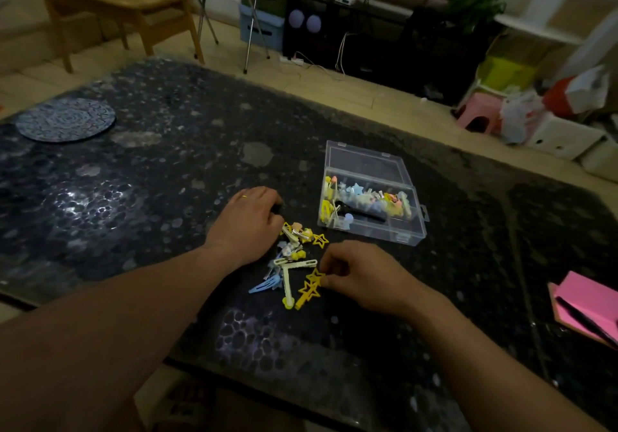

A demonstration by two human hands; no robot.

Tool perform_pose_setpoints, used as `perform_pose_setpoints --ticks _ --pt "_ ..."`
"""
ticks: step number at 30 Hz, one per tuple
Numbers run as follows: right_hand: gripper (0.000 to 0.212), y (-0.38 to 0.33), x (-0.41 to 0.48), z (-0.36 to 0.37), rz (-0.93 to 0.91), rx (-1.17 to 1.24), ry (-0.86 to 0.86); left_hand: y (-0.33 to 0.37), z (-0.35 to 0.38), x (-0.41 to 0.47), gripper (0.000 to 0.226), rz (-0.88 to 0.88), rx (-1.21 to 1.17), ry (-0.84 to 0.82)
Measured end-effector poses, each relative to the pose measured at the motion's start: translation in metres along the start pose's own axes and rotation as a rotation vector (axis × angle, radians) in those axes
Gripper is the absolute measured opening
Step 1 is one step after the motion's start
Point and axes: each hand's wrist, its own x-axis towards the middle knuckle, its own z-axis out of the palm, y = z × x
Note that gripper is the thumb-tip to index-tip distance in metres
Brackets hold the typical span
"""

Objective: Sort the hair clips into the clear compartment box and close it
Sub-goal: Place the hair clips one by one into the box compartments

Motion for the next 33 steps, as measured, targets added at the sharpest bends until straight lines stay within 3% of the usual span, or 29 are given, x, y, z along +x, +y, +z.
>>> perform_pose_setpoints --ticks 5,7,10,14,19,22,25,29,33 --pt "0.011 -0.009 -0.002 0.001 -0.024 0.004 0.046 -0.002 0.000 0.000 0.038 -0.004 0.002 0.003" --pt "0.007 -0.007 -0.003 -0.005 0.002 0.109 0.062 -0.001 0.000 0.000 0.038 0.000 0.000 0.007" --pt "0.005 0.000 0.005 -0.028 0.104 0.281 0.181 0.000 0.000 -0.001 0.034 0.000 -0.006 0.011" --pt "0.014 0.029 0.039 -0.063 0.338 0.187 0.407 0.001 0.000 -0.001 0.034 0.004 -0.001 0.016" --pt "0.015 0.063 0.078 -0.067 0.528 -0.044 0.166 -0.001 0.000 -0.001 0.040 0.001 -0.004 0.011" --pt "0.030 0.066 0.088 -0.060 0.583 -0.080 0.092 -0.002 -0.001 -0.002 0.044 0.003 -0.003 0.008" --pt "0.035 0.067 0.090 -0.058 0.587 -0.104 0.094 -0.001 -0.001 -0.002 0.040 0.004 -0.009 0.006" --pt "0.024 0.058 0.080 -0.060 0.544 -0.153 0.183 0.000 0.000 -0.001 0.035 0.003 -0.006 0.008" --pt "0.034 0.041 0.062 -0.065 0.405 -0.167 0.255 0.000 -0.001 -0.001 0.035 -0.004 -0.004 0.004"
